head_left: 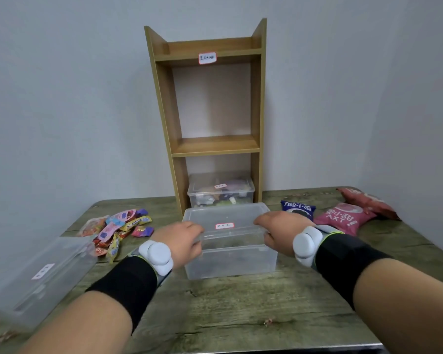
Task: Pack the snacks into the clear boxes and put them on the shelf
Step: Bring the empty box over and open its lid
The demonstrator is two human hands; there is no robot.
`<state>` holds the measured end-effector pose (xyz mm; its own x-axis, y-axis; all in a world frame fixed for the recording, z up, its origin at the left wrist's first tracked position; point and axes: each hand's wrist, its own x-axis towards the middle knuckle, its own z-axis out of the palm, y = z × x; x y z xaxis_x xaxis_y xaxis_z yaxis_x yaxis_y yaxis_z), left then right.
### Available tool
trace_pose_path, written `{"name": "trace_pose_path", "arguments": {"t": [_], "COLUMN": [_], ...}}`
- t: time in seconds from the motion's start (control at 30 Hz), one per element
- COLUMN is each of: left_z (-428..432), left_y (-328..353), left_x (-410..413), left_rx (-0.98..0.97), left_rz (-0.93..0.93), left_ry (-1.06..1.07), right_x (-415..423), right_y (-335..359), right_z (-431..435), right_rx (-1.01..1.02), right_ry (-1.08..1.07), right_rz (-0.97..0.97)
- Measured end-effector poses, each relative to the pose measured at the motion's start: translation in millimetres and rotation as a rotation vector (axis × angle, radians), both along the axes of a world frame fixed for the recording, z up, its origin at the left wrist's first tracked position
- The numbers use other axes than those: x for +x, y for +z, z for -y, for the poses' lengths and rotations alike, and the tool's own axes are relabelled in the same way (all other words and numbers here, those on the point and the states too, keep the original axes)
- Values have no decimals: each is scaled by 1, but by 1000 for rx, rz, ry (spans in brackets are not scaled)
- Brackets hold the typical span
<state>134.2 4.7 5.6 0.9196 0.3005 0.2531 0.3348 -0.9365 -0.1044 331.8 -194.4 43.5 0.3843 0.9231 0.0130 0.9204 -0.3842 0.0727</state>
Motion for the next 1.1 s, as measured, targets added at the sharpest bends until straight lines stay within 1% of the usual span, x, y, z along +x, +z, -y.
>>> {"name": "trace_pose_path", "arguments": {"t": [0.07,0.2,0.3,0.37,0.43,0.5,0.6,0.67,0.8,0.9,0.97,1.03,1.1], "left_z": [-7,-34,-63,-79,-95,-105,-122,-129,-141,-144,-147,-146,-141], "left_y": [15,47,65,71,71,65,42,23,-9,-25,-31,-32,-24], "left_x": [2,18,37,51,66,76,94,103,110,110,108,104,99], "left_rx": [-6,-95,-172,-281,-432,-555,-620,-653,-707,-758,-748,-720,-642], "left_rz": [94,257,395,500,613,644,554,480,471,506,533,643,810], "left_ry": [0,65,127,179,272,389,469,491,559,580,587,592,557], "right_x": [6,26,47,65,81,90,105,113,122,121,116,113,110], "right_y": [16,46,61,64,60,50,23,6,-22,-33,-36,-36,-35], "right_z": [-3,-23,-48,-67,-86,-99,-121,-131,-144,-151,-154,-152,-147], "right_rx": [62,216,344,479,622,712,737,752,618,571,585,631,682], "right_ry": [-11,8,-26,-87,-183,-318,-506,-582,-609,-611,-617,-638,-641], "right_rz": [-22,-17,-118,-219,-314,-412,-552,-599,-612,-622,-604,-578,-584]}}
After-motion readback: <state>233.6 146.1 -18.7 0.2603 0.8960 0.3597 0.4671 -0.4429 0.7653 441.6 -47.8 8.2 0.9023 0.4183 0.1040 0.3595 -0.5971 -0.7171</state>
